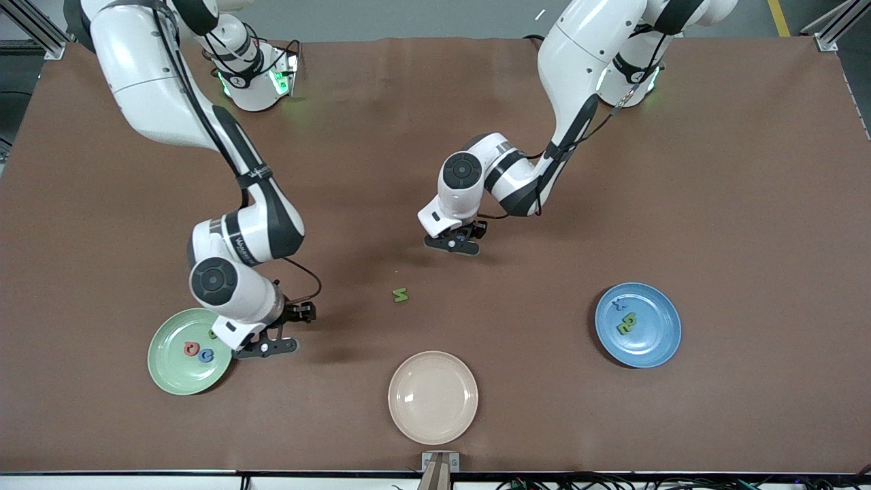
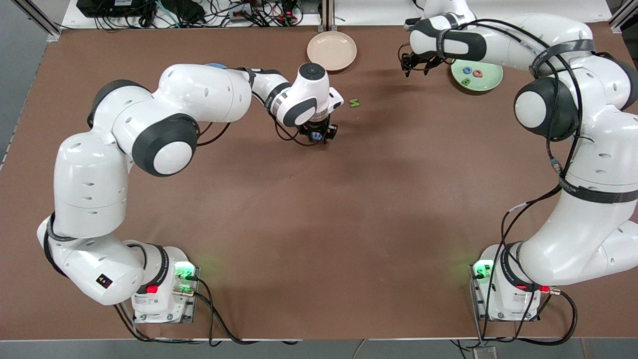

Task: Sort upper and lower case letters into plates
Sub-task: 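Reach the blue m with the left gripper while the right gripper reaches M, then grasp the blue m with the left gripper while the right gripper grasps M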

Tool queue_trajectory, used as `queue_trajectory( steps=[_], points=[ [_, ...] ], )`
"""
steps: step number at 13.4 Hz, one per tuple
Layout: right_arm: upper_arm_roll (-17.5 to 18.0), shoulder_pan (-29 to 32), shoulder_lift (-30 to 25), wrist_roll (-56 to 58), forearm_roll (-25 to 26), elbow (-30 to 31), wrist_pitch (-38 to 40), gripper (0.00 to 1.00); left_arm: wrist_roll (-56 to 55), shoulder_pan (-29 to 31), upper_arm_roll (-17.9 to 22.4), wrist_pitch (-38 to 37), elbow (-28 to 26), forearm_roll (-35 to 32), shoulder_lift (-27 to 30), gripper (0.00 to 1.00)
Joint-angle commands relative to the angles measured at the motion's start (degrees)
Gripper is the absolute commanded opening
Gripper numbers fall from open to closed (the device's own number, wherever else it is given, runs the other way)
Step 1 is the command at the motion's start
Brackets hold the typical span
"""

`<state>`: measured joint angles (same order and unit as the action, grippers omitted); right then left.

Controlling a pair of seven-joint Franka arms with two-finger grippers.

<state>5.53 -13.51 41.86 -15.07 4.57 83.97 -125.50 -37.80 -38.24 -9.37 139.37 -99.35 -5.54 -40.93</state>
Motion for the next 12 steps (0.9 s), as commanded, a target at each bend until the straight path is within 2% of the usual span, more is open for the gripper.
queue_trajectory(
  steps=[1,2,4,7,9,10,11,12],
  points=[
    [-0.44,-3.18,-1.96,-6.45,-1.05,2.16,-0.53,0.72,0.27,-0.08,-0.03,0.20,-1.81,-0.62,0.50,0.10],
    [-0.44,-4.23,-1.87,-8.47,-1.05,2.08,-0.71,0.72,0.10,0.09,-0.03,0.20,-1.72,-0.62,0.59,0.01],
    [-0.44,-6.08,-1.61,-11.73,-1.05,1.99,-1.32,0.74,-0.34,0.62,-0.03,-1.81,-1.11,-0.53,1.64,0.00],
    [-0.44,-8.28,-1.43,-15.07,-1.14,2.08,-3.08,0.81,-0.34,2.02,0.32,-7.52,2.66,-0.53,3.32,0.00],
    [-0.52,-10.82,-1.25,-18.75,-1.05,2.08,-5.00,0.83,-0.35,2.90,0.32,-7.53,3.11,-0.53,2.88,0.01],
    [-0.52,-11.44,-1.08,-19.82,-1.05,2.08,-5.97,0.84,-0.34,3.25,0.32,-7.53,3.29,-0.53,2.70,0.03],
    [-0.52,-12.14,-0.73,-20.61,-1.05,2.08,-6.50,0.84,0.09,3.34,0.41,-7.53,3.46,-0.53,2.70,0.09],
    [-0.52,-12.85,-0.47,-21.40,-1.05,2.08,-7.55,0.84,0.09,3.34,0.41,-7.53,3.99,-0.53,2.61,0.25]
  ],
)
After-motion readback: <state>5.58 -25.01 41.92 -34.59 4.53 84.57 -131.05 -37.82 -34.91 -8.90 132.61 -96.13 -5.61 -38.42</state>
